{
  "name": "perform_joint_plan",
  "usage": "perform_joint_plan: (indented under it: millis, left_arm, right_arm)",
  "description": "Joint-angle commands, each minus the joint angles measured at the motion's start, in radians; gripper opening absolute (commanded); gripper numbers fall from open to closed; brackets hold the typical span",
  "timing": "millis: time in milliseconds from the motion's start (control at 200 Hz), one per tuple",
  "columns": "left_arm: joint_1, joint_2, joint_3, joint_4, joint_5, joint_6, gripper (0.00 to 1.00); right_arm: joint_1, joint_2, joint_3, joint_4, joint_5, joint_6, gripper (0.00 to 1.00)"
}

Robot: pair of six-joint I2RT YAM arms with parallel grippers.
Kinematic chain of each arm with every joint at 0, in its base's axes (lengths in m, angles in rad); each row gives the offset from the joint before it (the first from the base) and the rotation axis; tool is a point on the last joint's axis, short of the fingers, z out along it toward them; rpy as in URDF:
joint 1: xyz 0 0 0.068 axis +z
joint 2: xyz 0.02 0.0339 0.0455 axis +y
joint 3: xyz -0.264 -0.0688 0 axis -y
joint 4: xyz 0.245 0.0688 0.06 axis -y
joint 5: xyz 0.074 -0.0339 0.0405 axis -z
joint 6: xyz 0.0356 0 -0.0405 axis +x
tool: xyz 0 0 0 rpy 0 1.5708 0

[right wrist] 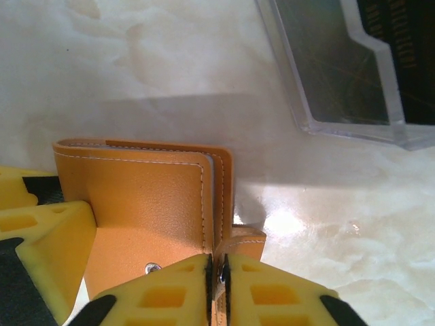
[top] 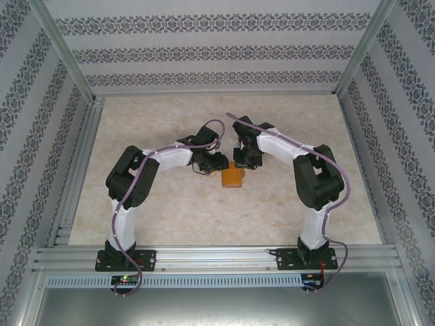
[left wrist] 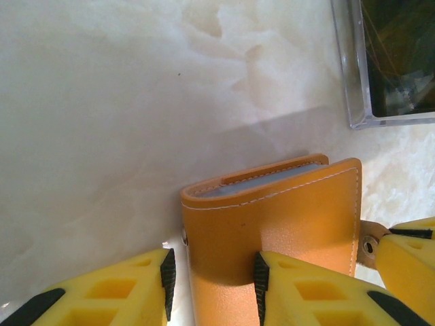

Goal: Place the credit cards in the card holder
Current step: Close the button on the card holder.

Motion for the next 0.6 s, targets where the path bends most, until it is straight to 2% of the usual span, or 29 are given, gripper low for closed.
perform_joint_plan:
  millis: [0, 135, 400, 595]
  left_arm:
    - [-0.015, 0.036, -0.014, -0.018, -0.018, 0.012, 0.38]
    - [-0.015, 0.036, -0.015, -0.022, -0.022, 0.013, 0.38]
    - [-0.017, 0.042, -0.012, -0.019, -0.018, 0.007, 0.38]
    - [-0.016, 0.052, -0.009, -0.021, -0.015, 0.005, 0.38]
  right_arm:
    - [0.006, -0.025, 0.008, -0.038, 0.024, 0.002, 0.11]
    - [0.011, -0.047, -0.002, -0.040, 0.019, 0.005, 0.00]
    - [0.033, -0.106, -0.025, -0.017, -0.009, 0.021, 0.00]
    - [0.060, -0.060, -0.006, 0.006, -0.047, 0.021, 0.00]
